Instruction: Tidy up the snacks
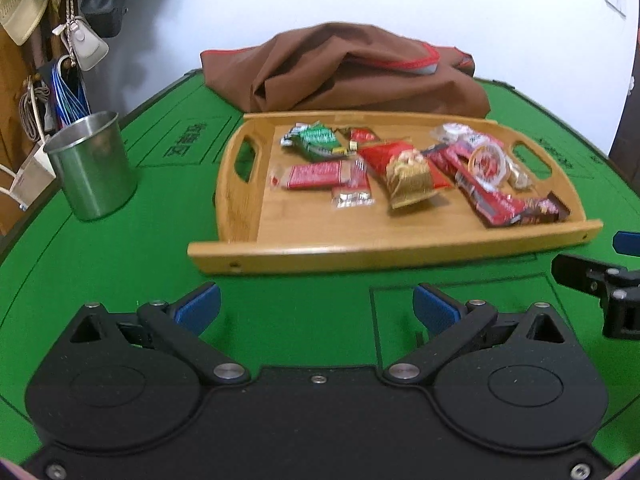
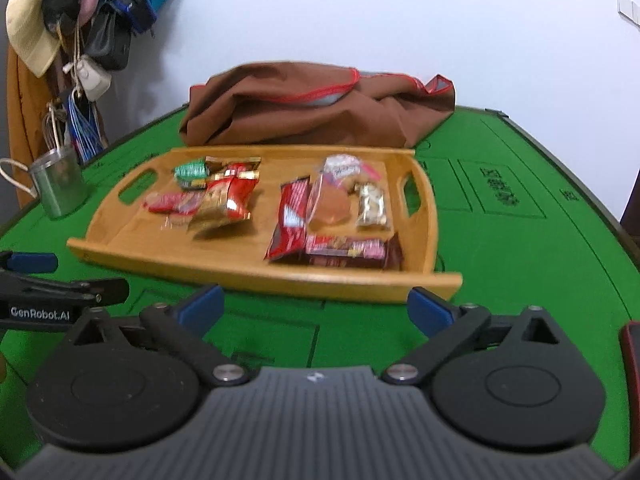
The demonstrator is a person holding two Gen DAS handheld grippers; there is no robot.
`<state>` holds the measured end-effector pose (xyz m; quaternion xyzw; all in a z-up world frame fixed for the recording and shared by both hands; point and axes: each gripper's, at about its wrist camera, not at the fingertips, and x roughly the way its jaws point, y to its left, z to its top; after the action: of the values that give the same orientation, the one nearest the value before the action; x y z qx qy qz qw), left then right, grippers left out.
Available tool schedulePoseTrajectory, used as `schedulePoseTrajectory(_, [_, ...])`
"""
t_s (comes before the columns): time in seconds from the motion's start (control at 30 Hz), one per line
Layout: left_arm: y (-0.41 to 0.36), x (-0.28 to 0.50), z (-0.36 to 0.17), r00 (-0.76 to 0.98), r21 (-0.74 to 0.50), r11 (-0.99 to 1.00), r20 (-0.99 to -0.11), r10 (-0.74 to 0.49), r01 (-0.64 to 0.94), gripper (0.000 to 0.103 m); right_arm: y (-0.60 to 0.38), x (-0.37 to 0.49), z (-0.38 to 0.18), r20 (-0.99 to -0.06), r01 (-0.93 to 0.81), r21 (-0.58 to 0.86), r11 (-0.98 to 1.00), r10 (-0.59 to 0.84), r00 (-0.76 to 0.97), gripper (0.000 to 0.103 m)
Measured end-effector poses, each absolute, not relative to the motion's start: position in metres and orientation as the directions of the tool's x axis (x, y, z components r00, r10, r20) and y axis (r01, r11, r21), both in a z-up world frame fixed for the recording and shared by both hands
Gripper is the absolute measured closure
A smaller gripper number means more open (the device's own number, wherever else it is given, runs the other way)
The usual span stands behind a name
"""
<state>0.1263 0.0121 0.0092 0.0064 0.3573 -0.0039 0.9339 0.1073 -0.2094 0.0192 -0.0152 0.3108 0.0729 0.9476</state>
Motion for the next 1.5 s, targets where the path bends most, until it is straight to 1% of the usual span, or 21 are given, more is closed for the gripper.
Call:
schedulePoseTrajectory(0.43, [0.009, 0.118, -0.012, 0.709, 0.011, 1.000, -0.705, 0.012, -0.005, 0.000, -0.204, 0.103, -0.002, -0.645, -0.121, -0.011, 0.993, 0.085, 0.759, 0.000])
schedulePoseTrajectory(0.73, [0.009, 0.119, -0.012, 0.709, 0.005, 1.000, -0.705, 0.017, -0.019, 0.000, -0.203, 0.109, -0.011, -0.689, -0.105, -0.021, 0.994, 0.062, 0.722, 0.000])
schedulePoseTrajectory(1.5, [0.008, 0.119, -0.013, 0.707, 0.003, 1.000, -0.707, 0.020, -0.026, 0.000, -0.202, 0.109, -0.012, -0.694, -0.097, -0.017, 0.995, 0.058, 0.718, 0.000])
